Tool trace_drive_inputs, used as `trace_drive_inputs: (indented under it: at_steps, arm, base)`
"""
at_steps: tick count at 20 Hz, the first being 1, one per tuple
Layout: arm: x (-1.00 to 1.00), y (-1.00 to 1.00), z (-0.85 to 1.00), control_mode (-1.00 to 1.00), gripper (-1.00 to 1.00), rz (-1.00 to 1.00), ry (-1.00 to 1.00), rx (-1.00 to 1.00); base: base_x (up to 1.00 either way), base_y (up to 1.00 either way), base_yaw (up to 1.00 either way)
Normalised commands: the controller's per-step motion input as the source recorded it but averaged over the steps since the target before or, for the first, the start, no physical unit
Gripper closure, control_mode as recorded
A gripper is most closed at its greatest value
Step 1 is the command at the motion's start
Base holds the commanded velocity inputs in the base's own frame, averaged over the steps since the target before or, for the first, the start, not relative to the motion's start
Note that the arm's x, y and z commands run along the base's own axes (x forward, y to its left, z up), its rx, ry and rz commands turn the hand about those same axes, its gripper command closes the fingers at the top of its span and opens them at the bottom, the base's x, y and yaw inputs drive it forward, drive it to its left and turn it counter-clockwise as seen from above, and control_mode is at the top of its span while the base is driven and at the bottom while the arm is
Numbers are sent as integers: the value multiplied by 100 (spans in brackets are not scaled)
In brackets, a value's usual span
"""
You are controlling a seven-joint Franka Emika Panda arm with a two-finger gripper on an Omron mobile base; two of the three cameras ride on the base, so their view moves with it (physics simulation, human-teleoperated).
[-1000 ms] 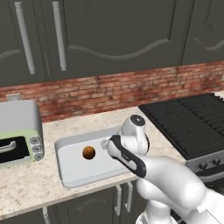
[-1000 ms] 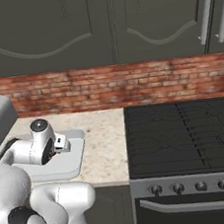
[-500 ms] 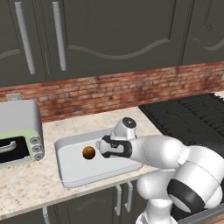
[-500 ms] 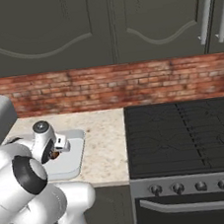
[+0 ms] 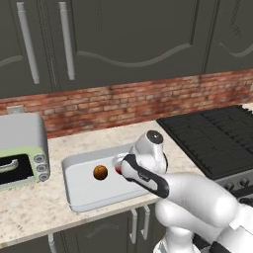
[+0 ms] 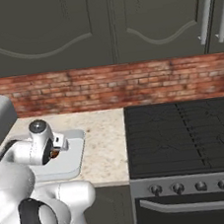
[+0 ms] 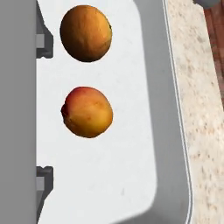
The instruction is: Pick the orange and peach from the fridge and place them inside the tupperware on the counter.
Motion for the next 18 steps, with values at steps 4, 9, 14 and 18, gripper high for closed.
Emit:
trace_drive_inputs:
  at_steps: [4,9,14,18]
  arm:
    - [-59,-30,100,-100,-100,0,-11,0]
    - [-38,-48,98,-100,-100,0,-9,-3]
    - [-31,-76,66,-100,-100,-7,0,-4]
    - [-25,-86,69,-100,-100,-16,7,0]
  base:
    - [0,0,0]
    - [0,0,0]
    - [0,0,0]
    - [0,0,0]
